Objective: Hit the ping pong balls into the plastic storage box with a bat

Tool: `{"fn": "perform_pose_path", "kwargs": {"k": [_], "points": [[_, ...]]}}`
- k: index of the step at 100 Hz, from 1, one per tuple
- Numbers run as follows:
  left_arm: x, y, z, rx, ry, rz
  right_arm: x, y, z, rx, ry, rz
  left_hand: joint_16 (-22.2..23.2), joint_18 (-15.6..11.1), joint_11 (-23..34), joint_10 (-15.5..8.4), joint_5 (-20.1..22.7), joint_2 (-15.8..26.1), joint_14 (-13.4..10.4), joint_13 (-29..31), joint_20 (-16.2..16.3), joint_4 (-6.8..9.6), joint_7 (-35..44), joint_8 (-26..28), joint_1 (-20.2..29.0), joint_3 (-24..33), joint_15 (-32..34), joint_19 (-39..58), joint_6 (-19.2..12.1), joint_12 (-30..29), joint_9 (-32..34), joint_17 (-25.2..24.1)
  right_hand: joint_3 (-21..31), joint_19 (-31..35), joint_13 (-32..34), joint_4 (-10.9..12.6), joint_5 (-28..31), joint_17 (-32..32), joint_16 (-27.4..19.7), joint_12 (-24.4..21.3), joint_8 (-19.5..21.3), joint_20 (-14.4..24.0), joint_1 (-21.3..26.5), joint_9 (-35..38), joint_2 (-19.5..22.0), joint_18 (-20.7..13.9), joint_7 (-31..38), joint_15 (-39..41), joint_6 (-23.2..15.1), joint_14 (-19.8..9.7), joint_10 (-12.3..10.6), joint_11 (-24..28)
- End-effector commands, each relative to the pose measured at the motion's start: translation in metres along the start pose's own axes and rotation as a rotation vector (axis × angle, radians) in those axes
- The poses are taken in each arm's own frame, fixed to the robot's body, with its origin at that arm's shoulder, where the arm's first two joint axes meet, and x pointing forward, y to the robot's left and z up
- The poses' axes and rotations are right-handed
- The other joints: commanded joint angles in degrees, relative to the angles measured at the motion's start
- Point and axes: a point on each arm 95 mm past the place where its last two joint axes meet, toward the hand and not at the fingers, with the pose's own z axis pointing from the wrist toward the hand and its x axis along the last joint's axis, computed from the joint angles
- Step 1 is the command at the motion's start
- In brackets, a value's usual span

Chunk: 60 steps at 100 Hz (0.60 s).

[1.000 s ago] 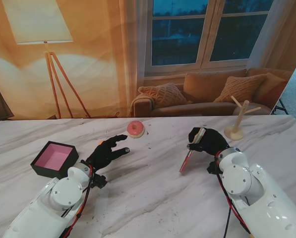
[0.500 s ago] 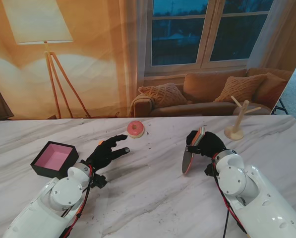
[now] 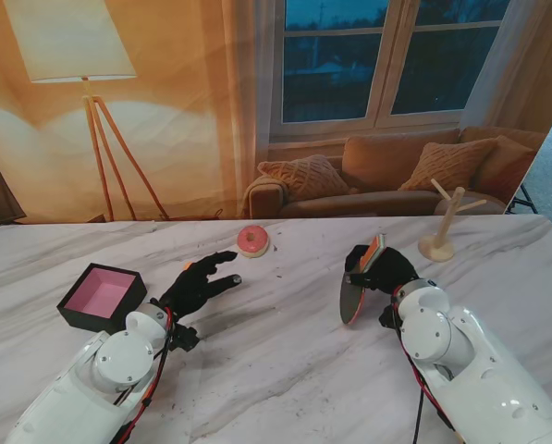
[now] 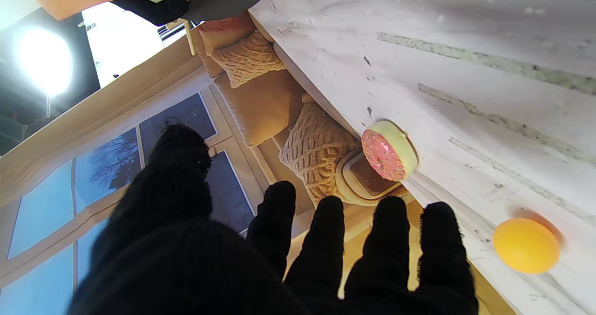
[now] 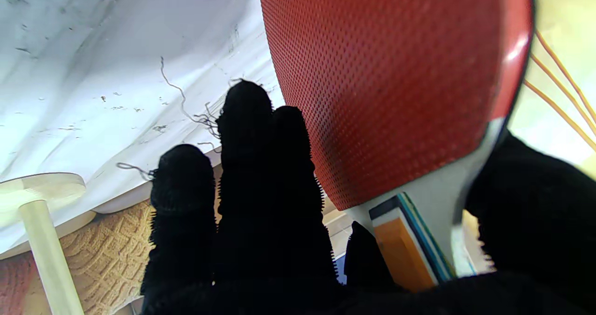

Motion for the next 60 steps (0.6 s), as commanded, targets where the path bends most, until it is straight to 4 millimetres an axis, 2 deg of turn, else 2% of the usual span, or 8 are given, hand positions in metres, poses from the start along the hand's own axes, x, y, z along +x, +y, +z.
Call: {"fn": "perform_pose_path", "kwargs": {"k": [1, 12, 23, 42, 60], "points": [[0.0007, 0.0028, -0.0004, -0.013, 0.003, -0.006, -0.0083, -0.0153, -0.0015, 0.035, -0.035, 0.006, 0.1, -0.2, -1.3, 0.2, 1.7, 1.1, 0.0, 0.6, 1.0, 0.68, -0.5, -0.6, 1.0, -1.8, -0.5, -0.8, -1.2, -0.6, 1.4, -0.8, 5.0, -0.2, 1.9, -3.2, 4.9, 1.6, -0.8, -1.0, -1.6, -1.6, 5.8, 1.8, -1.4, 0.7, 2.7, -0.7, 3.2, 0.6, 0.1, 0.5], [0.0008, 0.0026, -0.0005, -0.012, 0.002, -0.006, -0.0090, -0.0173, -0.0012, 0.011, -0.042, 0.030, 0.1, -0.2, -1.3, 0.2, 1.7, 1.1, 0.1, 0.7, 1.0, 0.68, -0.5, -0.5, 1.1, -1.9, -0.5, -0.8, -1.3, -0.6, 1.4, -0.8, 5.2, -0.4, 4.5, -2.9, 8.9, 4.3, -1.7, -1.3, -2.9, -3.2, 9.3, 6.4, -0.6, 0.4, 4.7, -1.4, 6.0, 0.6, 0.3, 0.8], [0.0008, 0.0026, -0.0006, -0.012, 0.002, -0.007, -0.0094, -0.0196, -0.0023, -0.011, -0.043, 0.061, 0.1, -0.2, -1.3, 0.2, 1.7, 1.2, 0.1, 0.7, 1.0, 0.69, -0.5, -0.6, 1.1, -2.0, -0.5, -0.8, -1.3, -0.6, 1.4, -0.8, 4.7, -0.5, 6.8, -2.7, 11.6, 6.7, -2.6, -1.7, -4.3, -5.0, 12.0, 9.9, 0.5, 0.0, 6.1, -2.1, 7.1, 0.3, 0.5, 0.4], [0.0007, 0.0026, -0.0008, -0.014, 0.001, -0.008, -0.0079, -0.0236, -0.0044, -0.063, -0.055, 0.141, 0.1, -0.2, -1.3, 0.2, 1.7, 1.2, 0.1, 0.7, 1.1, 0.69, -0.5, -0.5, 1.1, -2.1, -0.5, -0.8, -1.3, -0.6, 1.4, -0.8, 3.8, 1.3, 11.3, -2.7, 13.2, 11.4, -3.2, -2.0, -5.9, -7.1, 11.9, 13.9, 1.8, 0.6, 7.0, -1.0, 9.8, 0.8, 2.0, 2.1], [0.0008, 0.0021, -0.0008, -0.013, 0.002, -0.007, -0.0041, -0.0228, -0.0059, -0.099, -0.066, 0.228, 0.1, -0.2, -1.3, 0.2, 1.7, 1.3, 0.1, 0.7, 1.1, 0.71, -0.4, -0.5, 1.2, -2.2, -0.5, -0.7, -1.3, -0.6, 1.4, -0.8, 2.5, 3.0, 12.9, -2.5, 13.2, 12.9, -3.4, -2.3, -6.4, -7.9, 13.5, 15.1, 4.0, 0.9, 7.3, 0.1, 11.0, 0.7, 2.8, 3.3]]}}
